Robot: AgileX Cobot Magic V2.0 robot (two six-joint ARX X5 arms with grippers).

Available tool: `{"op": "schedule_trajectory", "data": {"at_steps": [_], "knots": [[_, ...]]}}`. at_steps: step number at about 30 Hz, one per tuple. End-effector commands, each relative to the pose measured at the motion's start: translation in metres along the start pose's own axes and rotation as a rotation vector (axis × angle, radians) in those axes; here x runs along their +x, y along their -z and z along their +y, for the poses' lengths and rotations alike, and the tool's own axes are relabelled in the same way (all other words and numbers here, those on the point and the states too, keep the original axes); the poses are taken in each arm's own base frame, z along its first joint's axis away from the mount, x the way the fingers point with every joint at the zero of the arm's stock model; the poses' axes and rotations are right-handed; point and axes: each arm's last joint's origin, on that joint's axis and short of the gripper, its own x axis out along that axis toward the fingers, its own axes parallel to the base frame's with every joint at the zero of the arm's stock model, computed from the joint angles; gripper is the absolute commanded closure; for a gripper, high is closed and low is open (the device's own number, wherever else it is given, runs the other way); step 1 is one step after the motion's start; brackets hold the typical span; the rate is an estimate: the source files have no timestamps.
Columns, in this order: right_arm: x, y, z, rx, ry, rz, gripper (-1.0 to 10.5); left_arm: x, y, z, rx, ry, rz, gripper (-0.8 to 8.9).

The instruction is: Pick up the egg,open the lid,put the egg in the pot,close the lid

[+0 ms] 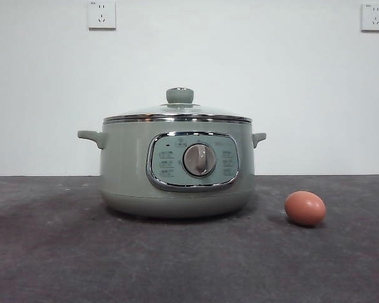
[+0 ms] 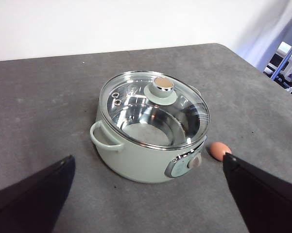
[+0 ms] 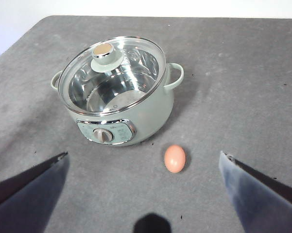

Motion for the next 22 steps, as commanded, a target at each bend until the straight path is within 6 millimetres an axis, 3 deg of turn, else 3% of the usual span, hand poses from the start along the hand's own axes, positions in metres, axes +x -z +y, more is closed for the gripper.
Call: {"op": "schedule_trajectory", "data": {"at_steps": [1, 9, 16, 22], "knots": [[0.003, -0.002, -0.001, -0.001, -0.006, 0.007, 3.1, 0.007, -0.008, 0.001, 0.018, 0.031, -0.006, 1.25], [0.014, -0.005, -0.006, 0.016, -0.008, 0.045, 3.1, 0.059, -0.036, 0.007, 0.045, 0.142, 0.053, 1.25], [0.02, -0.007, -0.009, 0.027, -0.02, 0.067, 3.1, 0.129, -0.067, 0.002, 0.13, 0.161, 0.146, 1.25], [0.024, -0.006, -0.01, 0.038, -0.025, 0.09, 3.1, 0.192, -0.082, -0.006, 0.206, 0.142, 0.213, 1.25]]}}
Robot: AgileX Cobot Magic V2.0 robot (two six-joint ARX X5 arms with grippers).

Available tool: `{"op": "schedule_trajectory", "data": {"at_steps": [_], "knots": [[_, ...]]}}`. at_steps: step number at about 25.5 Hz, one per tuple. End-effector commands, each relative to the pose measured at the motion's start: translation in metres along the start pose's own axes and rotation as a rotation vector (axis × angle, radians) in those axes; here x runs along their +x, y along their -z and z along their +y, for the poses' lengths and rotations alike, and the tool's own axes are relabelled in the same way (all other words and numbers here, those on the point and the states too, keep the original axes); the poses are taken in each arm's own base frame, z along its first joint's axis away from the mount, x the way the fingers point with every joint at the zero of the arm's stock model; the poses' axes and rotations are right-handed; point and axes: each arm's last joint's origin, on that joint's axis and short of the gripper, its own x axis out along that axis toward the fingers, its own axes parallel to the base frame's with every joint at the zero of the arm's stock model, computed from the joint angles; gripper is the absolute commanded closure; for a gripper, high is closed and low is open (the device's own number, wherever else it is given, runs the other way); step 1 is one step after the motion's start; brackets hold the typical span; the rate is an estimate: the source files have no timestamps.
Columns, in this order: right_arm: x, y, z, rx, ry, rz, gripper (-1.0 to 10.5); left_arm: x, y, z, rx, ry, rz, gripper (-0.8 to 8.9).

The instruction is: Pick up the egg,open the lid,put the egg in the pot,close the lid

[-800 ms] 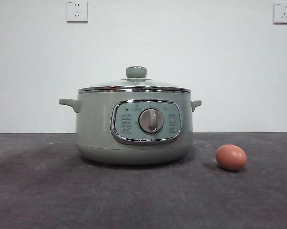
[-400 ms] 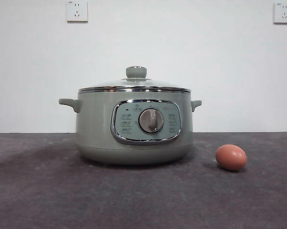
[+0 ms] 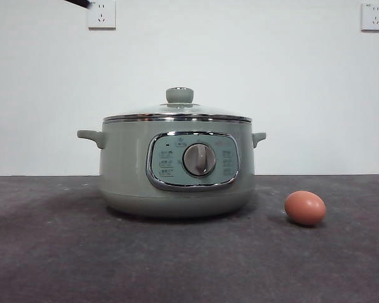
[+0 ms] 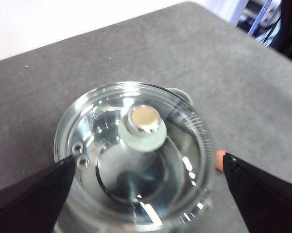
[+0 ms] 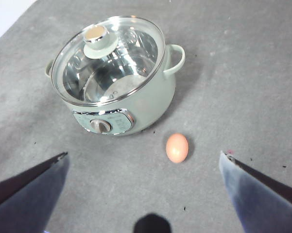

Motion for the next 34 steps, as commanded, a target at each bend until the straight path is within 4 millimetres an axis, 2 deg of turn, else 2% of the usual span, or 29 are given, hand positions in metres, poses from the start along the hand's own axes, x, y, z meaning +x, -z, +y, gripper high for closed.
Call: {"op": "schedule_trajectory", "data": {"at_steps": [1, 7, 15, 19, 28, 31, 34], "knots": [[0.001, 0.0, 0.0, 0.0, -0.005, 0.009, 3.1, 0.029, -0.007, 0.003, 0.045, 0.0, 0.04, 1.25], [0.004, 0.0, -0.001, 0.008, -0.005, 0.025, 3.1, 0.085, -0.012, 0.003, 0.082, 0.025, 0.095, 1.26], [0.01, -0.002, -0.005, 0.018, -0.007, 0.048, 3.2, 0.147, 0.004, 0.005, 0.096, 0.041, 0.127, 1.26], [0.012, -0.003, -0.006, 0.02, -0.007, 0.054, 3.2, 0.165, 0.013, 0.007, 0.092, 0.034, 0.155, 1.26], [0.019, -0.005, -0.009, 0.027, -0.008, 0.076, 3.2, 0.183, 0.023, 0.008, 0.085, 0.037, 0.186, 1.33], [0.021, -0.006, -0.01, 0.03, -0.008, 0.082, 3.2, 0.184, 0.023, 0.007, 0.086, 0.04, 0.188, 3.58], [0.022, -0.006, -0.011, 0.032, -0.008, 0.086, 3.2, 0.183, 0.025, 0.006, 0.071, 0.044, 0.204, 5.12]]}}
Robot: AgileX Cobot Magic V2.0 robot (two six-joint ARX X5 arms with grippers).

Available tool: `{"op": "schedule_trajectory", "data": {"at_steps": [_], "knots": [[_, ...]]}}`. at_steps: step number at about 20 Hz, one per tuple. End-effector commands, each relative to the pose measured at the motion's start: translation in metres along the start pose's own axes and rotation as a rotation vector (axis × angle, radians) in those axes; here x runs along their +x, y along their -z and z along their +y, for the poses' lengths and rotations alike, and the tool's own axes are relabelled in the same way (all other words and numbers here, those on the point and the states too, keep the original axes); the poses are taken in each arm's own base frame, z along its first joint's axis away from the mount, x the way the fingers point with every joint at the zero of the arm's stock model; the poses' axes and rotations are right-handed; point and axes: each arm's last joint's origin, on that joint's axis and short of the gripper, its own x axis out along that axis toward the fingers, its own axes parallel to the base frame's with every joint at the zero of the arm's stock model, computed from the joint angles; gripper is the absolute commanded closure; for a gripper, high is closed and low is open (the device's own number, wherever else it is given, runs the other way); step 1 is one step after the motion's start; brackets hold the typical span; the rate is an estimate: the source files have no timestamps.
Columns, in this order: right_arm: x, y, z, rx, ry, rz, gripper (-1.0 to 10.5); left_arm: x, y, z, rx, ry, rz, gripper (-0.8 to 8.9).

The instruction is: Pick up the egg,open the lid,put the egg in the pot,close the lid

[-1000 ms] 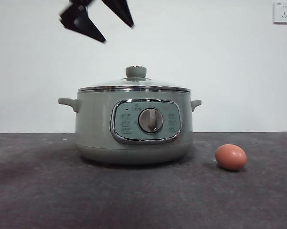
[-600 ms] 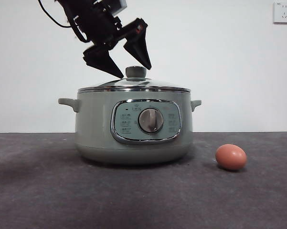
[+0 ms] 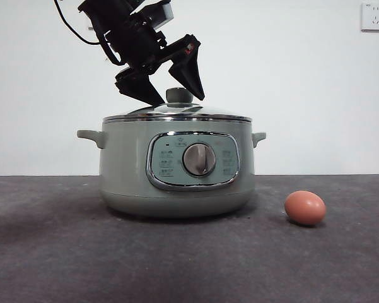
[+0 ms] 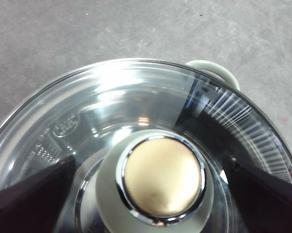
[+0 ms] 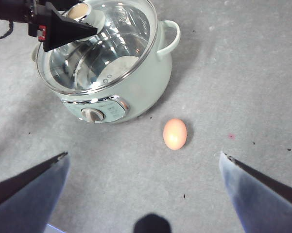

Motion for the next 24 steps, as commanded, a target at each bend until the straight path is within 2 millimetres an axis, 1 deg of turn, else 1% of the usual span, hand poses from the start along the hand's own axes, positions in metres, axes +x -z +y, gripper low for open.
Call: {"op": "schedule_trajectory", "data": {"at_steps": [1, 2, 8, 9, 12, 16, 19, 24], "knots": [[0.0, -0.001, 0.0, -0.012, -0.003, -0.007, 3.2, 0.007, 0.005, -0.001, -0.02, 0.012, 0.037, 5.47], [0.0, -0.001, 0.0, -0.012, -0.003, -0.007, 3.2, 0.007, 0.006, -0.001, -0.034, 0.013, 0.047, 5.75], [0.0, -0.001, 0.0, -0.012, -0.003, -0.007, 3.2, 0.007, 0.011, -0.002, -0.049, 0.019, 0.094, 5.77], [0.0, -0.001, 0.0, -0.012, -0.003, -0.007, 3.2, 0.007, 0.011, -0.002, -0.05, 0.019, 0.096, 5.92], [0.0, -0.001, 0.0, -0.012, -0.003, -0.007, 3.2, 0.007, 0.011, -0.002, -0.051, 0.02, 0.101, 8.21], [0.001, -0.001, 0.0, -0.012, -0.003, -0.005, 3.2, 0.006, 0.011, -0.002, -0.05, 0.019, 0.098, 8.21], [0.003, -0.002, -0.001, -0.008, -0.003, 0.003, 3.2, 0.0, 0.004, -0.003, -0.045, 0.017, 0.079, 8.21], [0.008, -0.004, -0.004, -0.004, 0.001, 0.018, 3.2, -0.024, -0.026, -0.005, -0.03, 0.01, 0.023, 8.22]]}}
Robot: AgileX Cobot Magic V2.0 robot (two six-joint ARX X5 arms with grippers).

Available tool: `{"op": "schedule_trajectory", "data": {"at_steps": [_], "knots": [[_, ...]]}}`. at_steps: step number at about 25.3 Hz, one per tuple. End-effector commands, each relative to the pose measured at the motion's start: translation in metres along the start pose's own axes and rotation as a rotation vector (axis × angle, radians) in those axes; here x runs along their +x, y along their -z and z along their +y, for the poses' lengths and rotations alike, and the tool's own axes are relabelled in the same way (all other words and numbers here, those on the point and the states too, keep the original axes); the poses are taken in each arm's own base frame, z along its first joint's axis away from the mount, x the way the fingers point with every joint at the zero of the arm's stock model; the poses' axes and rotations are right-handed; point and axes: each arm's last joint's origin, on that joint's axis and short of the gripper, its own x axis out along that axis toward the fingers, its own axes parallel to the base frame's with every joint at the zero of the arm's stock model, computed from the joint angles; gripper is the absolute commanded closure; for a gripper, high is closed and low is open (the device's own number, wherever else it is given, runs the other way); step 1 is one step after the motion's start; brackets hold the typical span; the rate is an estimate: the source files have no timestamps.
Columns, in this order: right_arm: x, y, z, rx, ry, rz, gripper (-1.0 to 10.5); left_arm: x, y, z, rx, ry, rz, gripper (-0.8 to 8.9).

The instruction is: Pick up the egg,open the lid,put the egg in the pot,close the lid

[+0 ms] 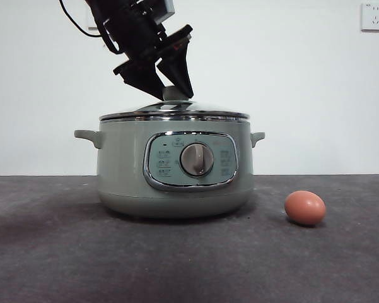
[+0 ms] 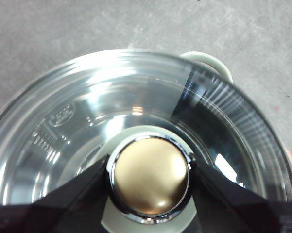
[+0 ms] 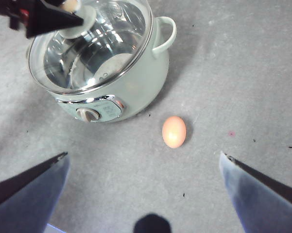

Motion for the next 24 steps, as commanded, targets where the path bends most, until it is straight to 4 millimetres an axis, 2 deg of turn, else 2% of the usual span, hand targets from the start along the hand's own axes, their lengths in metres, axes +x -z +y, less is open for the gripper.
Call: {"op": "schedule_trajectory", "data": {"at_steps": [1, 6, 10, 13, 16, 24], "knots": [[0.001, -0.002, -0.001, -0.014, 0.004, -0.003, 3.2, -0.018, -0.019, -0.003, 0.001, 0.008, -0.068, 8.21], [0.007, -0.004, -0.004, -0.014, 0.007, 0.013, 3.2, -0.062, -0.049, -0.009, 0.023, -0.003, -0.141, 8.21], [0.02, -0.011, -0.01, -0.005, 0.005, 0.034, 3.2, -0.113, -0.059, -0.011, 0.031, -0.043, -0.236, 8.21], [0.039, -0.018, -0.019, 0.006, 0.003, 0.063, 3.2, -0.164, -0.054, -0.006, 0.015, -0.097, -0.299, 8.21], [0.064, -0.024, -0.029, 0.012, -0.008, 0.112, 3.2, -0.21, -0.039, -0.001, 0.013, -0.16, -0.308, 8.21], [0.127, -0.026, -0.034, -0.026, -0.024, 0.27, 3.2, -0.27, -0.008, -0.01, 0.014, -0.227, -0.27, 8.21]]}}
